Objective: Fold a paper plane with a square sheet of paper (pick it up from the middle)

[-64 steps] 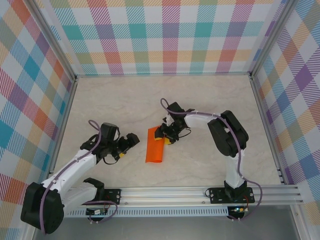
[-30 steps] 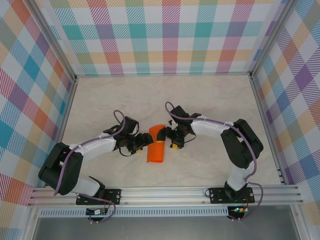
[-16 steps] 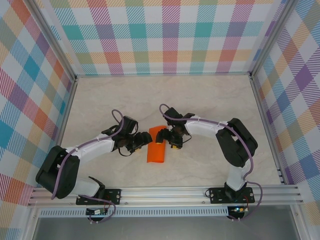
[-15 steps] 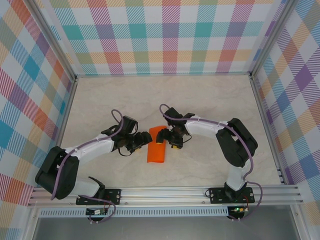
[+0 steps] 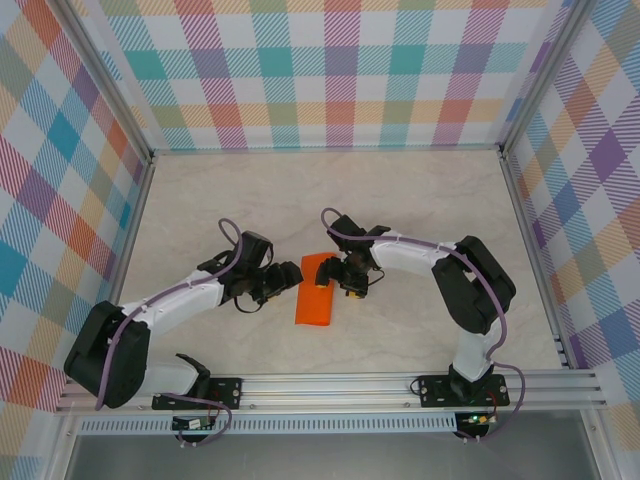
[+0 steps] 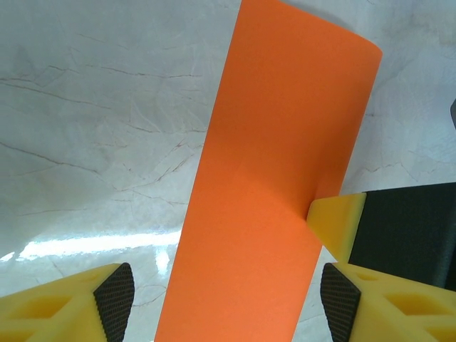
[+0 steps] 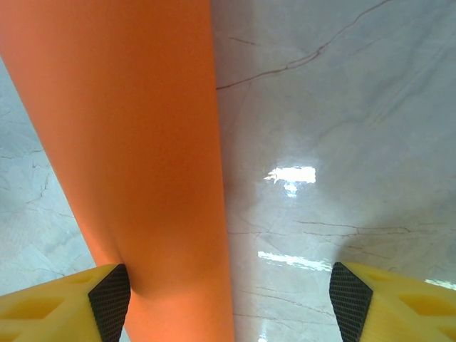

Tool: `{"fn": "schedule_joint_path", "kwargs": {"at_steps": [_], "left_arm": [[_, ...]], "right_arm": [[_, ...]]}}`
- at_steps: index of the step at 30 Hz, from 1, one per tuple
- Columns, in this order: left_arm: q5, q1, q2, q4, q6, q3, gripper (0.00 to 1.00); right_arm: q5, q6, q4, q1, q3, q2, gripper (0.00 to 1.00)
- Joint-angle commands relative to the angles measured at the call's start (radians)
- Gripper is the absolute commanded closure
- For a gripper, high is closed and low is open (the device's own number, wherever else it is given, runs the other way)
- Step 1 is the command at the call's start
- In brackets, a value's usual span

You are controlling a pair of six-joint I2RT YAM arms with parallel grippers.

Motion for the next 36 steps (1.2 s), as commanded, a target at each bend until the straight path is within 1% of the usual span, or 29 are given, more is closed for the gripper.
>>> {"fn": "schedule_joint_path", "kwargs": {"at_steps": [1,11,19,27,30,33,36], "left_arm": [[-0.020,-0.015,-0.040,-0.037,-0.010,-0.020,0.27],[-0.026,-0.015,-0.043,-0.047,-0.010,-0.020,0.27],[-0.029,-0.015,-0.044,-0.030,-0.017,-0.034,0.26],[-0.023,-0.014,-0.009,-0.019,-0.010,-0.027,0.26],[-0.019,-0.014,0.006,-0.010,-0.009,-0.019,0.26],[-0.008,-0.014,0.023,-0.010,-0.007,-0.011,0.26],[-0.001,-0.014,0.033,-0.010,-0.006,-0.006,0.26]], "right_arm": [[0.007,0.031,-0.003,-0.003,-0.011,-0.019,0.23],[0.009,0.035,0.014,-0.009,-0.029,-0.023,0.23],[-0.001,0.039,0.030,-0.014,-0.045,-0.021,0.26],[0.003,0.038,0.025,-0.014,-0.045,-0.008,0.32],[0.017,0.036,0.008,-0.014,-0.042,0.003,0.32],[0.055,0.047,-0.022,-0.014,-0.042,0.007,0.34],[0.062,0.055,-0.019,-0.015,-0.045,0.004,0.35]]}}
